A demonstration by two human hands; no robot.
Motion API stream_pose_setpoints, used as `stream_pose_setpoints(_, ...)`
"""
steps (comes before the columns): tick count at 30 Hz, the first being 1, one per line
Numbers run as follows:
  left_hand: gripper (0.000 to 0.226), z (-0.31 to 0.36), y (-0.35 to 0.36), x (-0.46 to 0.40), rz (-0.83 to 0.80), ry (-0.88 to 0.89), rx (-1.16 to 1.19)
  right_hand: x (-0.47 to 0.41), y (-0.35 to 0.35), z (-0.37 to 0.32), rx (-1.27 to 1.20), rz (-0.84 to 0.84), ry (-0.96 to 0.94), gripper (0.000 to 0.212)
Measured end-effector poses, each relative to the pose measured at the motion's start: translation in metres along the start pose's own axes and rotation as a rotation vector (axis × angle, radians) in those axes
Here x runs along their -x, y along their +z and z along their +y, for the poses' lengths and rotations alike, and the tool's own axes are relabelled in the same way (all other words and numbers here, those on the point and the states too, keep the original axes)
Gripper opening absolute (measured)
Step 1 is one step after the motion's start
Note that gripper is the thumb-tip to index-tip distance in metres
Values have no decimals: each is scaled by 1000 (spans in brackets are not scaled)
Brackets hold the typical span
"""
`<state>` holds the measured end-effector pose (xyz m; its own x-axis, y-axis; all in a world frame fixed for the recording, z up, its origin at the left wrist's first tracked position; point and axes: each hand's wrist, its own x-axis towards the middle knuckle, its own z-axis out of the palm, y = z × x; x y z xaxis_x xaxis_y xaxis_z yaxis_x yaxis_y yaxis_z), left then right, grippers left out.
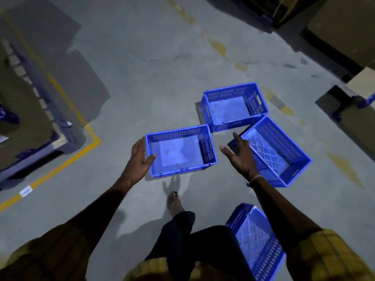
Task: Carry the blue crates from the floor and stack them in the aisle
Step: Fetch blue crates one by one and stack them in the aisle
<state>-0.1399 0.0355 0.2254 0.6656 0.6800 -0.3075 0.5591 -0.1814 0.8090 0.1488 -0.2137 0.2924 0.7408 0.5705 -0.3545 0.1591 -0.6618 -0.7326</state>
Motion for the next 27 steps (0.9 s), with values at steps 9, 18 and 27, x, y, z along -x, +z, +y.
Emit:
stream_pose_setpoints(9,81,-124,73,-108,13,-113,-127,-171,98,113,145,-142,5,86)
stream_pose_setpoints(18,119,-284,169,-219,28,-116,-306,-305,195,260,327,-281,8,88)
stream_pose_setpoints(27,98,-388,225,-276,103,-377,-399,-394,254,347,341,-305,65,91)
